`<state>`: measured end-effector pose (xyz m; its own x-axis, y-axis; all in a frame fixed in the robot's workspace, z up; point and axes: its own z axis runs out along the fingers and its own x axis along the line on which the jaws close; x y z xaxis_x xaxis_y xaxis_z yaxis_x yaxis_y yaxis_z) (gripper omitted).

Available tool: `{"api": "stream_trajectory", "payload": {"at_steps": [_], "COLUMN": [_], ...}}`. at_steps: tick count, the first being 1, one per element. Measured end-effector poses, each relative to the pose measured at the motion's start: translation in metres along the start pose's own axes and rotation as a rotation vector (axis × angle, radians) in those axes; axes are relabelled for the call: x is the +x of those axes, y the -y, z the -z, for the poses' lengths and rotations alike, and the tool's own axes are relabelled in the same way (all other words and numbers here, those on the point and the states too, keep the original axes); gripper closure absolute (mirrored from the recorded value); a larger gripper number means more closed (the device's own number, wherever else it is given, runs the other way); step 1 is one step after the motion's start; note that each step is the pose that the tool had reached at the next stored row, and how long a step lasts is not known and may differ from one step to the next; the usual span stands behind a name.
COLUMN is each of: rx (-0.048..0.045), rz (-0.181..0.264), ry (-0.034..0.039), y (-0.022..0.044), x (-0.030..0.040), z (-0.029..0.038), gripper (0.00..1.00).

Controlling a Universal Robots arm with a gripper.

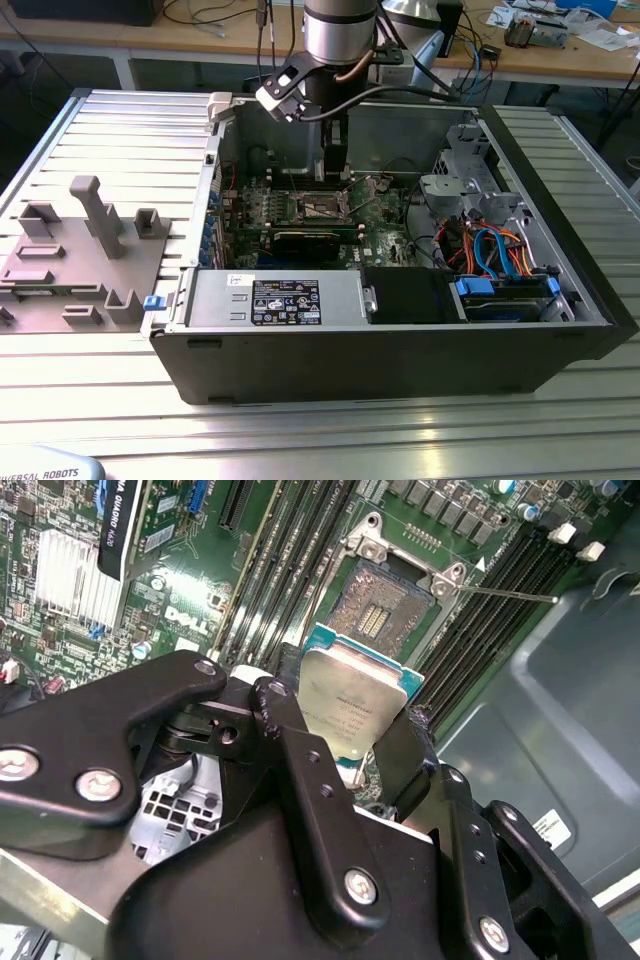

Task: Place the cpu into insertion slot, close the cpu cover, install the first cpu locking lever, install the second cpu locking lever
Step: 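Close the cpu cover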

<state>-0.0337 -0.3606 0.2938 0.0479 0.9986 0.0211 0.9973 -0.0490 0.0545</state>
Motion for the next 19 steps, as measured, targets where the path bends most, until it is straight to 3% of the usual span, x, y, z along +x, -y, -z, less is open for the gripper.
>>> {"api": "stream_trajectory", "payload": {"at_steps": [14,19], "rx": [0.0,0.0001], "rz": [0.004,0.013], "ry": [0.0006,0.0007], "y": [0.0003,0.0006], "x": [0.0005,0.0057], "z": [-0.0054,-0.0062], "gripper": [0.46,0.46]}}
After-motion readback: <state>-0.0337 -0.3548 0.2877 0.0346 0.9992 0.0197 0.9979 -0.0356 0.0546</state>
